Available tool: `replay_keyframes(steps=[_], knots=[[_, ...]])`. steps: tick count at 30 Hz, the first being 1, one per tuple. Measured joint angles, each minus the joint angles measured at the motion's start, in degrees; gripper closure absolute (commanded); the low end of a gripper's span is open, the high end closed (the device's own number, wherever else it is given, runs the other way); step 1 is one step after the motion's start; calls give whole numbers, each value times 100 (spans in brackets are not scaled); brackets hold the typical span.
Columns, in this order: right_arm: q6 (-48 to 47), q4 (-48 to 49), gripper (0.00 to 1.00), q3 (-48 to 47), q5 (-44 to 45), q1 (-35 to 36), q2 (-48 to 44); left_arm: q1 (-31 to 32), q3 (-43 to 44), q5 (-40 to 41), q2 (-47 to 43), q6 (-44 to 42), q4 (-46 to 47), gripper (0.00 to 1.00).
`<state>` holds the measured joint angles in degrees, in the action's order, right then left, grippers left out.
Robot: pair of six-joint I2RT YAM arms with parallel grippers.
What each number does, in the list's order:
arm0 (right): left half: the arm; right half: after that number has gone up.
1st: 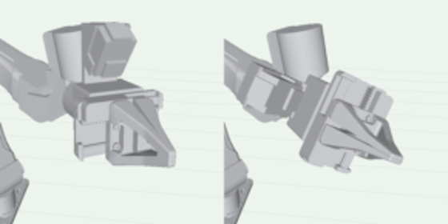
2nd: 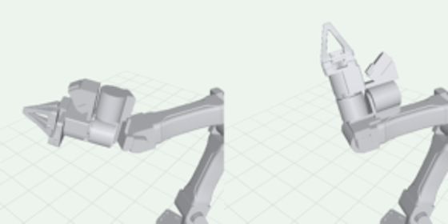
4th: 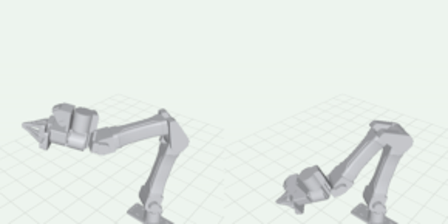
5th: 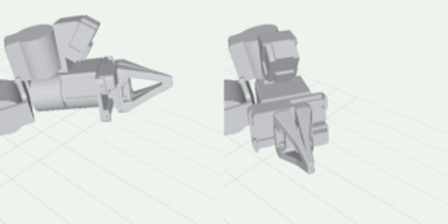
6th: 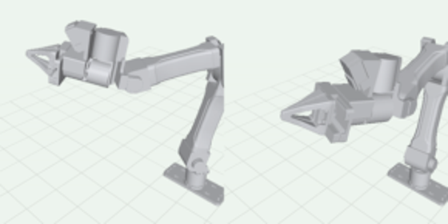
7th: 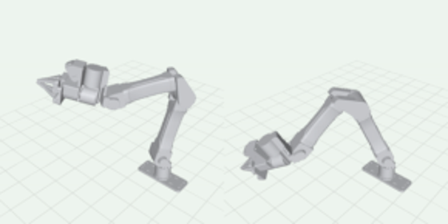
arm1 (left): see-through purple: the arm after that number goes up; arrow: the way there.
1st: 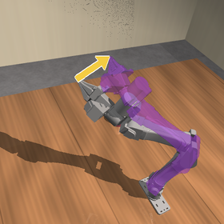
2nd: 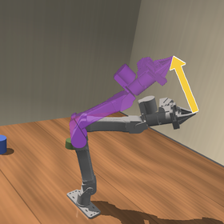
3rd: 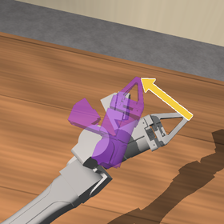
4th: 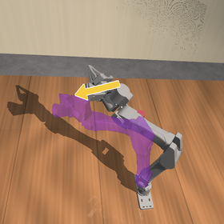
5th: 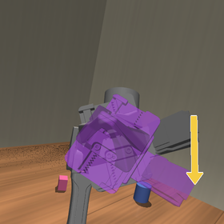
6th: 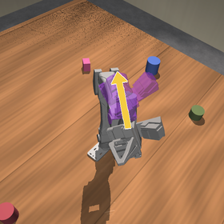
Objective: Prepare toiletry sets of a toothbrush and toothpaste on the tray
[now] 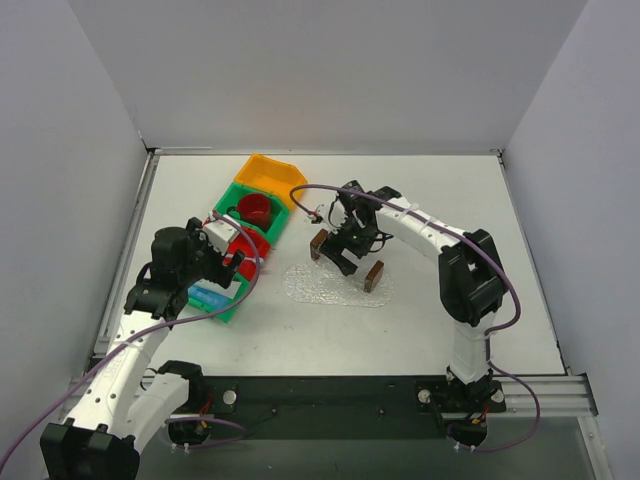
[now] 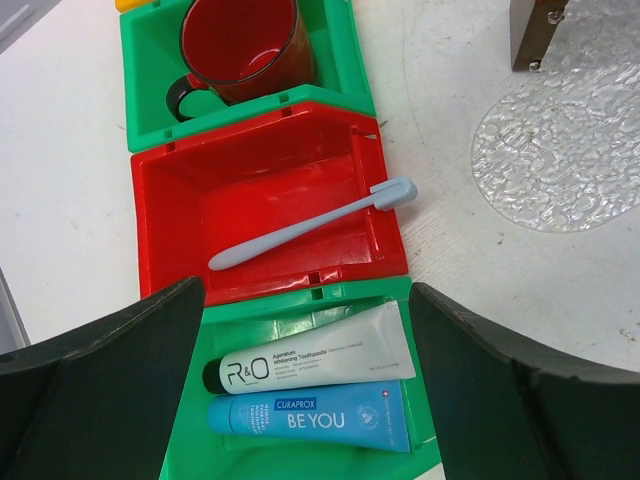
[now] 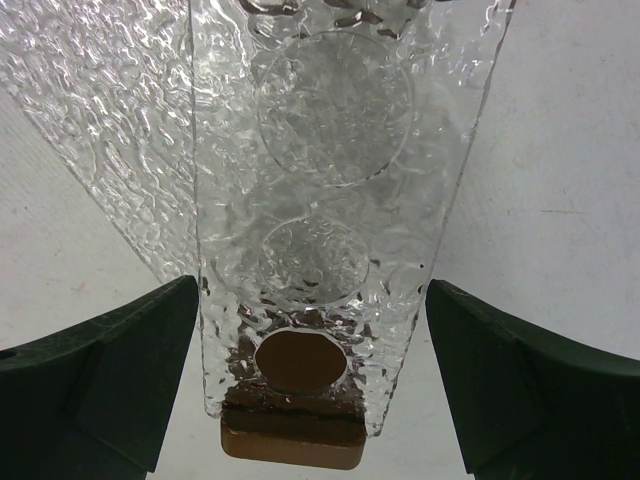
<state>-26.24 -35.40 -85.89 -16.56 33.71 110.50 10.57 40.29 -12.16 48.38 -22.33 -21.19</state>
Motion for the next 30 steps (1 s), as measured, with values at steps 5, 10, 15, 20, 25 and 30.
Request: replay_keyframes(steps=[5,10,15,20,25,30], knots=[[-9,-2,11,-116,0,0,68,0,-11,0,0,-28,2,6],[-37,-9,15,-164,7,0,111,0,-20,0,-13,-46,13,6],[-61,-2,21,-216,66,0,267,0,-39,0,-20,-61,44,6],[-81,2,34,-216,109,0,407,0,-52,0,-24,-63,59,6],[-90,7,48,-216,153,0,407,0,-52,0,-24,-63,79,6],[-105,7,62,-216,175,0,404,0,-52,2,-24,-63,83,6]])
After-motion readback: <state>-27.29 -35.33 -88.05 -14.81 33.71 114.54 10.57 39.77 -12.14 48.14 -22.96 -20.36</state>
